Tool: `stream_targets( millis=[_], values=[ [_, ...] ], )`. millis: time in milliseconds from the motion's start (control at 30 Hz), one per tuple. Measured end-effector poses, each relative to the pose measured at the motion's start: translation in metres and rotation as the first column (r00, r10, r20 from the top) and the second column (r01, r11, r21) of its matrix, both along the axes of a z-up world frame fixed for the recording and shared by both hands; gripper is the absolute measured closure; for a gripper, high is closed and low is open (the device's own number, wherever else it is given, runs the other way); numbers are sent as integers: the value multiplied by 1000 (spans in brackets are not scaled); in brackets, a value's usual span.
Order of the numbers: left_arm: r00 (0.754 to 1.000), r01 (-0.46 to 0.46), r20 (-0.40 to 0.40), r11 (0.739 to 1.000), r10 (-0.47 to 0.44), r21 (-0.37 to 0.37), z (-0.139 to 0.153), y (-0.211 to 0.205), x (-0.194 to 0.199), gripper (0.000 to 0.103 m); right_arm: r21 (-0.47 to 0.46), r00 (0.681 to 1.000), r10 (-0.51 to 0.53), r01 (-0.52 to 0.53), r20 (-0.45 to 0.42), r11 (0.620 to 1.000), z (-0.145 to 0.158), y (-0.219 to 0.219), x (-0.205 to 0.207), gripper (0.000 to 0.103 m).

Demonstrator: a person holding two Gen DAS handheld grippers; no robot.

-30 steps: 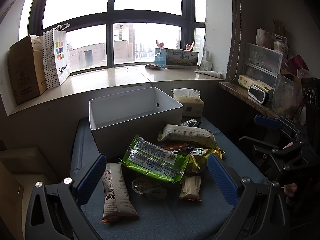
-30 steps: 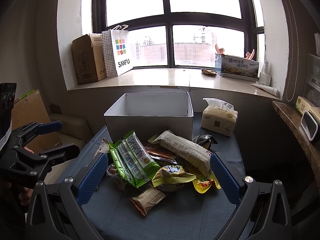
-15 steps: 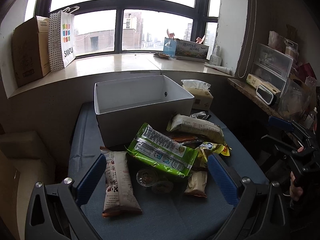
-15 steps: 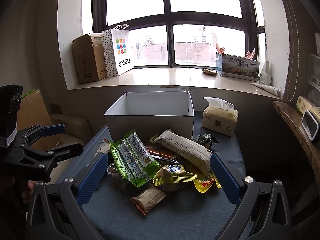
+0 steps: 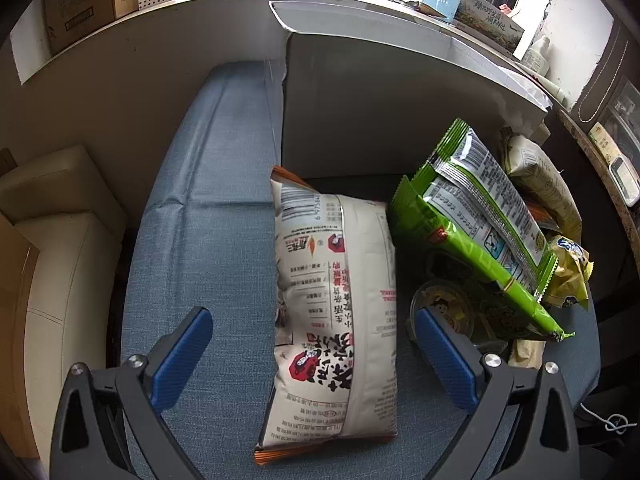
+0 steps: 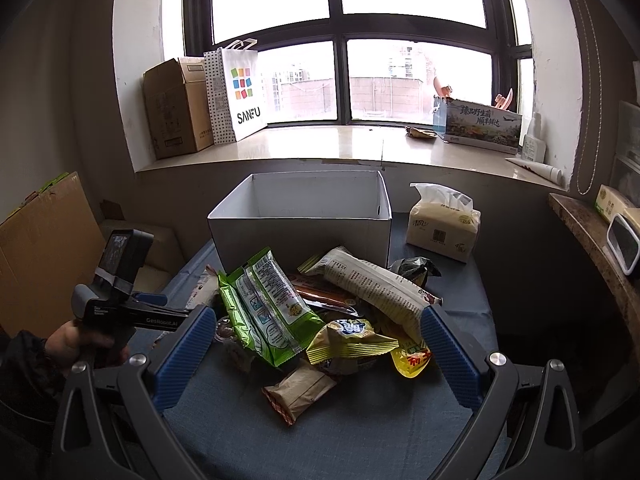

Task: Organize snacks
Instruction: 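Carry the white-red snack bag into the box with the left tool while the right carries green wafer packs in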

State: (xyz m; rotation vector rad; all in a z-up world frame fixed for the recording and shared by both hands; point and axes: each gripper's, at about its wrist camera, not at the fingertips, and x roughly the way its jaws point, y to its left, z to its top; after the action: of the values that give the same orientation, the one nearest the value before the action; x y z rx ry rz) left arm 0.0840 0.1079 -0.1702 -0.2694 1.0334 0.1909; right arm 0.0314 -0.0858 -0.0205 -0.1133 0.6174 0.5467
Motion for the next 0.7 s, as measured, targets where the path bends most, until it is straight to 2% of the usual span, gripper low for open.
stream_targets(
  millis=[100, 133, 167, 267, 333, 433, 533, 700],
  values=[
    [1000, 6, 0, 999, -6, -50, -13, 3, 3, 5, 1, 1000, 1, -1, -4, 1000, -1, -1, 0, 0],
    [1000, 4, 12, 997, -3, -81, -15, 6, 2, 13, 2, 1000, -1, 1, -6, 1000, -2, -1, 0, 0],
    [1000, 1, 19, 993, 1, -116, -14, 9, 0, 42, 1, 1000, -2, 2, -9, 1000, -2, -1, 0, 0],
    [1000, -1, 23, 990, 4, -144, -19, 15, -5, 61, -1, 1000, -4, 4, -14, 1000, -4, -1, 1, 0],
    [999, 9, 37, 992, -4, -130, -16, 14, -12, 67, -2, 1000, -2, 2, -15, 1000, -4, -1, 1, 0],
    [996, 24, 86, 996, -16, -87, -4, 9, -30, 68, -4, 1000, 5, -5, -20, 1000, -6, 1, 3, 0],
    [989, 38, 147, 995, -24, -91, 16, 6, -47, 68, -27, 999, 28, -29, -33, 999, -16, 9, 8, 0],
    [967, 69, 250, 996, -52, -59, 60, -3, -77, 68, -135, 994, 105, -110, -44, 985, -40, 42, 24, 0]
  ],
)
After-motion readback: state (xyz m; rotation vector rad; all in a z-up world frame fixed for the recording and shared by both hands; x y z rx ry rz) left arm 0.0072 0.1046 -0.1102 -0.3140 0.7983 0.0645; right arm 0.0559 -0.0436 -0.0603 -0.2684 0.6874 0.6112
